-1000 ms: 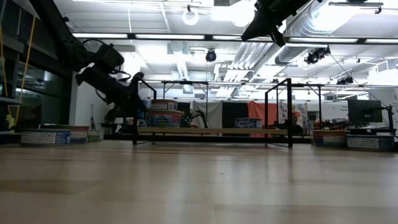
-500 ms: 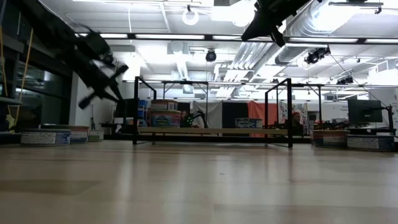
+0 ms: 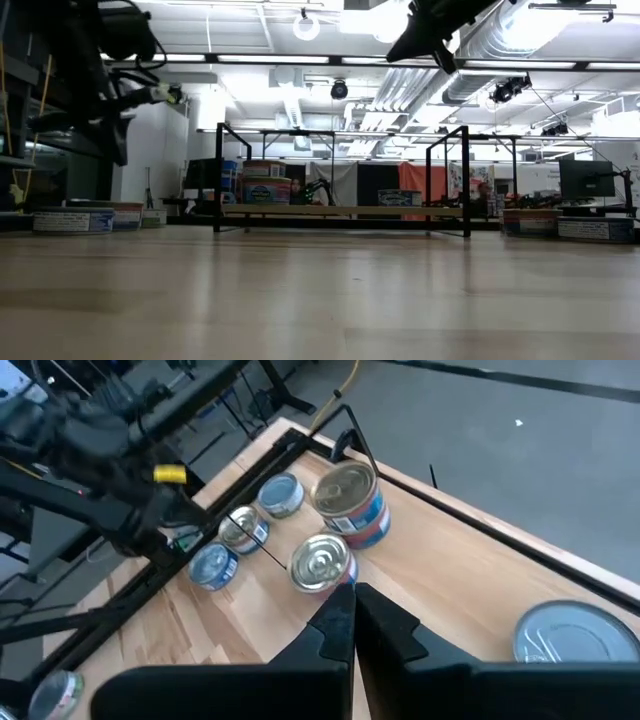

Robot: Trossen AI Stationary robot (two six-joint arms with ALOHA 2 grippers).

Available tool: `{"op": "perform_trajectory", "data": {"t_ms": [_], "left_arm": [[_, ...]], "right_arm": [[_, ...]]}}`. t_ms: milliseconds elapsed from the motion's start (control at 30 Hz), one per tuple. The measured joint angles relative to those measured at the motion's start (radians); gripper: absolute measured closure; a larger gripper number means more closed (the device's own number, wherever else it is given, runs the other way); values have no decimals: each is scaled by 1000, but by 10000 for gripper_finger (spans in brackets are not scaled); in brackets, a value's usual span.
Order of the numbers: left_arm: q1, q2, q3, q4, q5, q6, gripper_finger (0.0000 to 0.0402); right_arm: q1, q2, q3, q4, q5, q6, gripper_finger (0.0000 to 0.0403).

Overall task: Stack canned seafood by type on shelf
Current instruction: Stack the blue pink tuna can on top of the other blue pink tuna can on the shelf

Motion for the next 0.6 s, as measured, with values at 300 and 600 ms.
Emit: {"op": "perform_trajectory", "data": {"t_ms": [300,600], "left_arm": [[-47,338,88,-34,-123,135,402],[-53,418,74,-44,-165,148,401]], "right_arm": [[0,0,0,18,1,-3,403],[0,0,0,15,5,-22,403]]}}
